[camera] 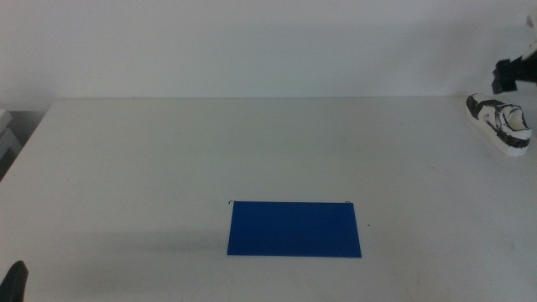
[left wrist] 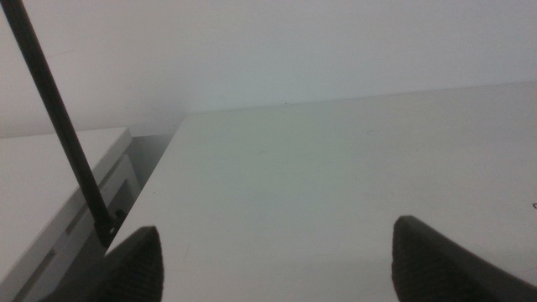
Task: Use one arm to grab the shoe from the table and place it on the mat.
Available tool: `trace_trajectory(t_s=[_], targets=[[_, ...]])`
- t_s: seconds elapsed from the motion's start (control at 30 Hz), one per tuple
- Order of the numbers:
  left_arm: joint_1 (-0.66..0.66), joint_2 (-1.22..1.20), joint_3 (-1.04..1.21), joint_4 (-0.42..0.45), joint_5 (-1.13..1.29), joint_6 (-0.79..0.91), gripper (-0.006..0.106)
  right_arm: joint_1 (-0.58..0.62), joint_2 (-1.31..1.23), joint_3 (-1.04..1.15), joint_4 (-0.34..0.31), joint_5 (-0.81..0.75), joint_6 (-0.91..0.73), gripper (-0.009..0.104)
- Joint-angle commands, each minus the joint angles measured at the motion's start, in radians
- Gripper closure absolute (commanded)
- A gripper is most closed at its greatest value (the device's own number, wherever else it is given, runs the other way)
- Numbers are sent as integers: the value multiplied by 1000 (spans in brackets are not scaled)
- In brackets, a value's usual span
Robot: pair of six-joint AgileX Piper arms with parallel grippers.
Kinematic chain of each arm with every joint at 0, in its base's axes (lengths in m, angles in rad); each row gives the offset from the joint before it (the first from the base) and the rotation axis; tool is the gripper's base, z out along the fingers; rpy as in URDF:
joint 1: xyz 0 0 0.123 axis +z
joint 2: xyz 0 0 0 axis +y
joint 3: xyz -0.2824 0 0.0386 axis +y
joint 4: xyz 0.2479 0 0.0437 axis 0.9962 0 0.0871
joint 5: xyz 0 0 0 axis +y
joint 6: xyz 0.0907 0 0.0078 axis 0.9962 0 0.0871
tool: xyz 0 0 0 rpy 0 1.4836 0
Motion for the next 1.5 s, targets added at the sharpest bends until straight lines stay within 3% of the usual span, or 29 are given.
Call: trace_trajectory(t_s=[0.0, 0.53, 0.6, 0.7, 0.87, 1.23, 1.47], targets=[[-7, -26, 3, -11, -78, -3, 7, -4, -43, -37, 11, -74, -14, 5], [-7, -26, 3, -11, -78, -3, 7, 0, 62, -37, 42, -93, -40, 10], [-7, -26, 3, -11, -78, -3, 7, 0, 63, -37, 43, -90, -50, 18], [-7, -26, 3, -11, -78, -3, 7, 0, 63, -37, 43, -82, -63, 41], [-7, -26, 3, -11, -78, -3, 7, 8, 61, -37, 40, -13, -73, 97], [-7, -26, 3, -11, -78, -3, 7, 33, 6, -35, 35, 23, -18, 96], [-7, -26, 3, -11, -78, -3, 7, 59, -96, 31, -9, 18, 36, 96]])
